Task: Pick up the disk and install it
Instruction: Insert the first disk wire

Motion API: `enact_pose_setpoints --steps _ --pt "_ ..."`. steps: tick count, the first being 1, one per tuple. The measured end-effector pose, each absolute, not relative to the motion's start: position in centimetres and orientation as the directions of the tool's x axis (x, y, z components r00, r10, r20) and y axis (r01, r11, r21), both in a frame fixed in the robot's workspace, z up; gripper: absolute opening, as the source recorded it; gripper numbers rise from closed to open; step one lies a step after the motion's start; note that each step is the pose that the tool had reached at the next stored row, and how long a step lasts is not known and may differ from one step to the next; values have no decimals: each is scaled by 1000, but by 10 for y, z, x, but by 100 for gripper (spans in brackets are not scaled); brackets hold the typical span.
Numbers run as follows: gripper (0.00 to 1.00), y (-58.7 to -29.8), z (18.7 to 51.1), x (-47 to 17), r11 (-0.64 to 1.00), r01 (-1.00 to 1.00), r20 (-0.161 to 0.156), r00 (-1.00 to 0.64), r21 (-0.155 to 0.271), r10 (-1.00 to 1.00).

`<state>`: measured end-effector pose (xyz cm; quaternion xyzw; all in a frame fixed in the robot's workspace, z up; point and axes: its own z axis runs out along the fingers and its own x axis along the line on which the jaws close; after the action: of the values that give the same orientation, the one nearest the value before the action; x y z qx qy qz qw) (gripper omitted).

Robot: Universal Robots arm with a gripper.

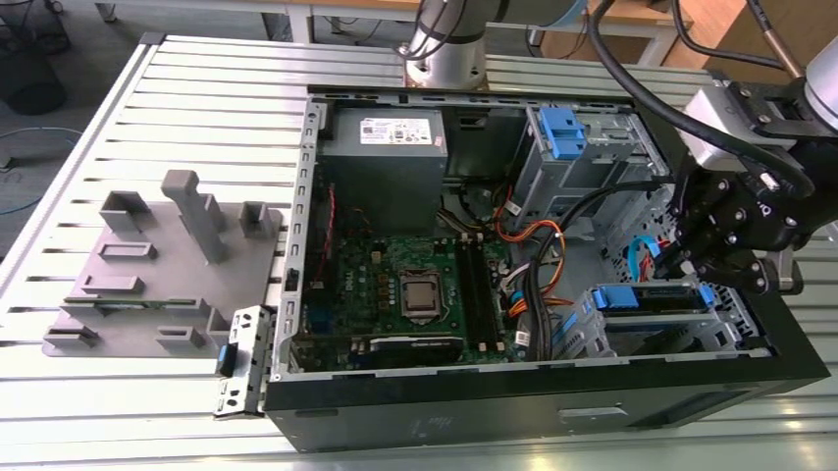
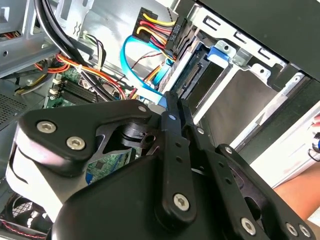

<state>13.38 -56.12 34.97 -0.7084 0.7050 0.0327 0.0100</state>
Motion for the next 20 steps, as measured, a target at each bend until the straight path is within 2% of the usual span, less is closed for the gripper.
enact_pose_setpoints --steps 20 --pt "16 -564 345 139 -6 -999 -60 4 32 -998"
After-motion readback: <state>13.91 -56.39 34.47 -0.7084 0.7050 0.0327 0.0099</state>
